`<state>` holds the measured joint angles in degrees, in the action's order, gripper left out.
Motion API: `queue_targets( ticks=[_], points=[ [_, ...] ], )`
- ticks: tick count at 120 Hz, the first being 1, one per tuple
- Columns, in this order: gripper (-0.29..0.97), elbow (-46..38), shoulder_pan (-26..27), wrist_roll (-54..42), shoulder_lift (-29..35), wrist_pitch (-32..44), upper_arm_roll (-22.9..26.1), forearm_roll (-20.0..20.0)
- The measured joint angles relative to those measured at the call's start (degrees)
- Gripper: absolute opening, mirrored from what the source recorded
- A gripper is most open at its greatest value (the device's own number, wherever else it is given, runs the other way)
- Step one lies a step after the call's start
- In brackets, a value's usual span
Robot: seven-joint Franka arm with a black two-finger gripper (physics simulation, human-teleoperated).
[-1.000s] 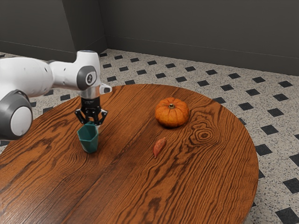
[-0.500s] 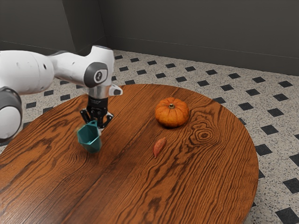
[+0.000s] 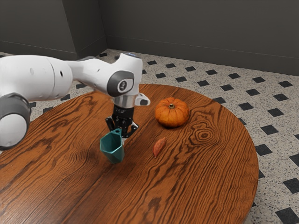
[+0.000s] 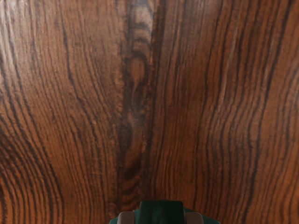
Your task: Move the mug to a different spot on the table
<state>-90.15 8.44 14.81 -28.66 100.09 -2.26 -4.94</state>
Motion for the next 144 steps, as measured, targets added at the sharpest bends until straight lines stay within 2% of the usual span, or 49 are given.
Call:
queue_targets(
  ticks=[55,88,126,144],
  points=[
    [-0.09,14.77,-1.33,-0.09,-11.15,0.88,4.05,-0.96],
    [-0.09,16.72,-3.58,0.00,-12.74,1.04,5.56,-1.31],
    [-0.09,16.83,-5.70,-1.50,-12.86,4.37,6.44,-7.11],
    [-0.09,15.08,-6.15,-2.21,-12.30,3.20,6.03,-8.71]
  ],
)
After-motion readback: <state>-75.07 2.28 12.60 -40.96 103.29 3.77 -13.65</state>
